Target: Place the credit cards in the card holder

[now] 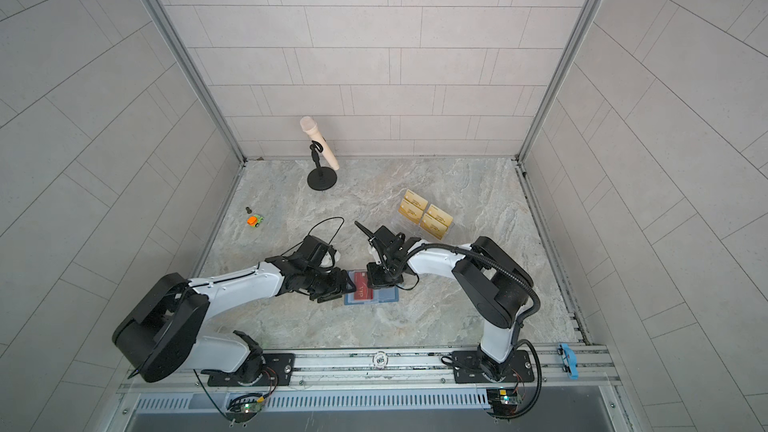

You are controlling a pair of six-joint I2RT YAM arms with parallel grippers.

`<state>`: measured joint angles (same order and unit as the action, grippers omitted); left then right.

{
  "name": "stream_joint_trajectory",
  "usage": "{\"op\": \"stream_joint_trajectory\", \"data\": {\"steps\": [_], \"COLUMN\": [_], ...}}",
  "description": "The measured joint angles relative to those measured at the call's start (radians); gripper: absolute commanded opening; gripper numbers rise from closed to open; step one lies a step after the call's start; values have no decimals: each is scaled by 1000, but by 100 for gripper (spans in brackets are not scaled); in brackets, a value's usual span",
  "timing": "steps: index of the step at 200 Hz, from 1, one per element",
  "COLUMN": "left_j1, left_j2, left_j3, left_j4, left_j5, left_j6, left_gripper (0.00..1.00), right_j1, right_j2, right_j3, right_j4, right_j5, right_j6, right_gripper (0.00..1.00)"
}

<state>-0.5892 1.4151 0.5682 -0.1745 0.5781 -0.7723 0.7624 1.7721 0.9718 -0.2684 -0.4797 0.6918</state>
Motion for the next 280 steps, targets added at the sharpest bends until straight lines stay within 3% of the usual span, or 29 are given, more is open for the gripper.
{"op": "stream_joint_trajectory", "data": {"steps": [75, 135, 194, 252, 280], "left_j1": [11, 10, 6, -35, -47], "left_j2": [9, -90, 4, 77, 87], "left_j3": [-54, -54, 24, 134, 209], "left_j4": [145, 188, 128, -29, -134], "left_j5": [89, 112, 89, -2, -85], "left_j6": [-104, -129, -101, -44, -12], "left_gripper": [56, 54, 46, 15, 8], "right_j1": [-17, -24, -24, -23, -19], "right_j2": [2, 6, 2, -26, -36], "right_j3": [-21, -36, -74, -120, -120], "right_j4": [39, 93, 181, 250, 247], "right_j5": [-42, -69, -81, -78, -73], "right_j6": [-2, 18, 50, 88, 86], "right_gripper": [20, 19, 19, 23, 26]}}
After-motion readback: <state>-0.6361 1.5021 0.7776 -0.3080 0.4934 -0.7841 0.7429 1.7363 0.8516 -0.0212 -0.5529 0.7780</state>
